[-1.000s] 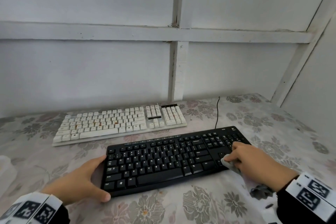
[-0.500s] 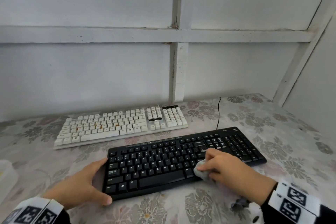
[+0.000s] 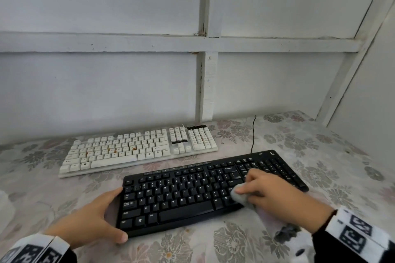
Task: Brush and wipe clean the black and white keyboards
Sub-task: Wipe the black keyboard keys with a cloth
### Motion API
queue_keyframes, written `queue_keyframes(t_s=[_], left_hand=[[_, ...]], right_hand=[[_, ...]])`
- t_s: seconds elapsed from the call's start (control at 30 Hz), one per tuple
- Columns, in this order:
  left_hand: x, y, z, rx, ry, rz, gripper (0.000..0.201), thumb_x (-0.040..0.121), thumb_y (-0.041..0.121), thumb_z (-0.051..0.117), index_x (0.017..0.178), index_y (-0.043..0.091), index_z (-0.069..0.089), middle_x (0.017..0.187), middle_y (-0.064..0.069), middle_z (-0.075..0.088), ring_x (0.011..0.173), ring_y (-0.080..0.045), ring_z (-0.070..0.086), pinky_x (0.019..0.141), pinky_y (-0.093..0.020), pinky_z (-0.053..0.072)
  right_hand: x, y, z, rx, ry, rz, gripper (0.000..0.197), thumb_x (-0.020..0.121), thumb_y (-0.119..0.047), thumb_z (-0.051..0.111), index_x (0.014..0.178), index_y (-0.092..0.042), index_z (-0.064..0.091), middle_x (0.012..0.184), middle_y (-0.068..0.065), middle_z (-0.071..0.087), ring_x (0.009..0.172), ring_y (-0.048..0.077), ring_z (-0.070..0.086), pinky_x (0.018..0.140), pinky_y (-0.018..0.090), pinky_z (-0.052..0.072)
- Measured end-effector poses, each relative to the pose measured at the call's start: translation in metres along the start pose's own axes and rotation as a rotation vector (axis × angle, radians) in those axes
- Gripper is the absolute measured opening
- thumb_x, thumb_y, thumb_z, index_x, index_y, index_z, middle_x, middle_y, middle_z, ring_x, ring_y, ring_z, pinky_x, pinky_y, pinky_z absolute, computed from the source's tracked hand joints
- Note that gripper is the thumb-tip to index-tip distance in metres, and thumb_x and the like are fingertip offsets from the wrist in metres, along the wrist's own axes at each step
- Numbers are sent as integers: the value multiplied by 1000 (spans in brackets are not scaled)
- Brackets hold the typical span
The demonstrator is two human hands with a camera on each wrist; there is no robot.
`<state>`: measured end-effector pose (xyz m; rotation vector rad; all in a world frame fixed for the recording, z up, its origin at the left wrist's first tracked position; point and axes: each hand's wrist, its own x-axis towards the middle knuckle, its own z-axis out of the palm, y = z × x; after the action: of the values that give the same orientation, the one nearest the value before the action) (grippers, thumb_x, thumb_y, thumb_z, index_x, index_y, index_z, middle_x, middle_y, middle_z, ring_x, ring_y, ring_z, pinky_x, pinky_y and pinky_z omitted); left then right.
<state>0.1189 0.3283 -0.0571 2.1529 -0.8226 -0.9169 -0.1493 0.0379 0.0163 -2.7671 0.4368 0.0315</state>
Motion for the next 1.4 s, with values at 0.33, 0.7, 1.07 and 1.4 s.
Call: queue_keyframes(t_s=[0.33, 0.7, 1.07, 1.4], left_hand=[[-3, 5, 1, -29, -16, 18, 148, 17, 57, 87, 145, 29, 19, 143, 15, 31, 131, -6, 34, 112, -32, 29], [-7, 12, 1, -57, -32, 36, 148, 18, 55, 89, 145, 25, 19, 144, 14, 32, 131, -6, 34, 113, -34, 27], [-9, 15, 2, -82, -27, 35, 145, 16, 50, 90, 143, 25, 24, 126, 23, 40, 122, -2, 41, 102, -23, 33], [-11, 20, 2, -55, -38, 0, 143, 22, 46, 90, 145, 23, 20, 126, 21, 38, 120, -3, 39, 93, -15, 36]], right_hand=[[-2, 22, 18, -89, 48, 58, 15, 90, -16, 55, 92, -21, 69, 81, -14, 41, 71, -1, 46, 58, 14, 33], [-27, 88, -16, -193, 66, 400, 28, 88, -9, 56, 82, -30, 74, 82, -12, 44, 71, 0, 43, 57, 17, 32], [-17, 69, -5, -176, 53, 262, 18, 92, -22, 56, 85, -23, 72, 84, -10, 46, 67, 1, 43, 60, 17, 36], [-26, 92, -19, -300, 128, 381, 21, 93, -25, 52, 82, -21, 69, 80, -6, 41, 69, 9, 47, 55, 20, 30]])
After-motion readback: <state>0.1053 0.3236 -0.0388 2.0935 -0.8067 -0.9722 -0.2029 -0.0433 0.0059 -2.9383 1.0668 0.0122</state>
